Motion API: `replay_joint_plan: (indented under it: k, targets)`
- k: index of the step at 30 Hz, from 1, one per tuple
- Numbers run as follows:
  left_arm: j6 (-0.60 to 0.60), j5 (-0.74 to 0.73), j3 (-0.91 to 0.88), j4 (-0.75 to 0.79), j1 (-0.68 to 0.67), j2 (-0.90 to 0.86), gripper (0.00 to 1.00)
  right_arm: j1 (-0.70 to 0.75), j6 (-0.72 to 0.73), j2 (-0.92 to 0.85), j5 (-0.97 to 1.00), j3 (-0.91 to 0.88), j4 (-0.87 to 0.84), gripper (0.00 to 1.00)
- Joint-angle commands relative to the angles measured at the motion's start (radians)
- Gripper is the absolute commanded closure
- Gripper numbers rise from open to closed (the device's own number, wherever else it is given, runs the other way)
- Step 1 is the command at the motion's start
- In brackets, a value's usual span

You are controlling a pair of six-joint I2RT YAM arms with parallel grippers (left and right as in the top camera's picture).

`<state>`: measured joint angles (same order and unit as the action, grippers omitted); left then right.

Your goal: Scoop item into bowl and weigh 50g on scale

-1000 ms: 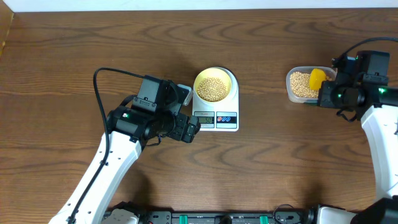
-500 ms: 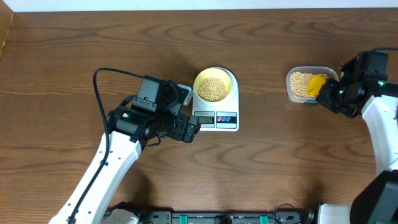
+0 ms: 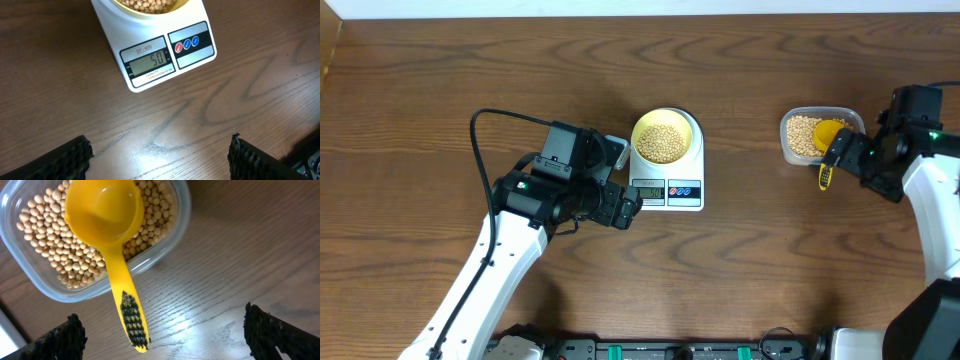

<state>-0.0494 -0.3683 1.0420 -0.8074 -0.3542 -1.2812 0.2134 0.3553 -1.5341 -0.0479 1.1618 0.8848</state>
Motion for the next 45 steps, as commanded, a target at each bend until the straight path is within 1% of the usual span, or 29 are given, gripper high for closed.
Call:
replay_joint_plan:
  k: [1,6,10,13,18,23,27,31,32,33,34,35,36,37,38,39,42,45]
  targets:
    - [0.002,-0.009,-0.009,-0.003,0.004,0.014,0.11,0.003,-0.005,0.027,0.032,0.009,0.012,0.01]
    - [0.002,-0.009,-0.009,-0.003,0.004,0.014,0.11,0.003,-0.004,0.053,0.102,0.009,0.039,0.01]
    - [0.002,-0.009,-0.009,-0.003,0.004,0.014,0.11,0.003,-0.007,0.092,0.102,0.009,-0.005,0.01]
    - [0.002,-0.009,-0.009,-0.003,0.004,0.014,0.11,0.003,-0.075,0.13,0.101,0.009,-0.054,0.01]
    - [0.002,-0.009,-0.009,-0.003,0.004,0.014,0.11,0.003,-0.233,0.198,0.093,0.009,-0.125,0.01]
    - [0.002,-0.009,-0.009,-0.003,0.004,0.014,0.11,0.004,-0.322,0.253,0.087,0.009,-0.173,0.01]
    - [0.002,-0.009,-0.009,-0.003,0.004,0.014,0.11,0.016,-0.376,0.274,0.012,0.009,-0.204,0.01]
    - [0.002,-0.009,-0.009,-0.003,0.004,0.014,0.11,0.066,-0.375,0.298,-0.142,0.009,-0.201,0.05]
    - [0.002,-0.009,-0.009,-0.003,0.004,0.014,0.11,0.08,-0.375,0.306,-0.183,0.009,-0.204,0.07]
    - [0.002,-0.009,-0.009,-0.003,0.004,0.014,0.11,0.098,-0.376,0.315,-0.223,0.009,-0.208,0.13]
    - [0.002,-0.009,-0.009,-0.003,0.004,0.014,0.11,0.11,-0.376,0.322,-0.241,0.009,-0.213,0.21]
    - [0.002,-0.009,-0.009,-0.003,0.004,0.014,0.11,0.124,-0.375,0.33,-0.251,0.009,-0.219,0.34]
    - [0.002,-0.009,-0.009,-0.003,0.004,0.014,0.11,0.14,-0.375,0.341,-0.25,0.009,-0.22,0.44]
    - [0.002,-0.009,-0.009,-0.003,0.004,0.014,0.11,0.152,-0.375,0.35,-0.25,0.009,-0.22,0.45]
    - [0.002,-0.009,-0.009,-0.003,0.004,0.014,0.11,0.164,-0.374,0.359,-0.25,0.009,-0.22,0.44]
    - [0.002,-0.009,-0.009,-0.003,0.004,0.014,0.11,0.173,-0.366,0.366,-0.25,0.009,-0.221,0.01]
    - [0.002,-0.009,-0.009,-0.003,0.004,0.014,0.11,0.187,-0.334,0.375,-0.25,0.009,-0.22,0.01]
    - [0.002,-0.009,-0.009,-0.003,0.004,0.014,0.11,0.187,-0.333,0.375,-0.251,0.009,-0.214,0.01]
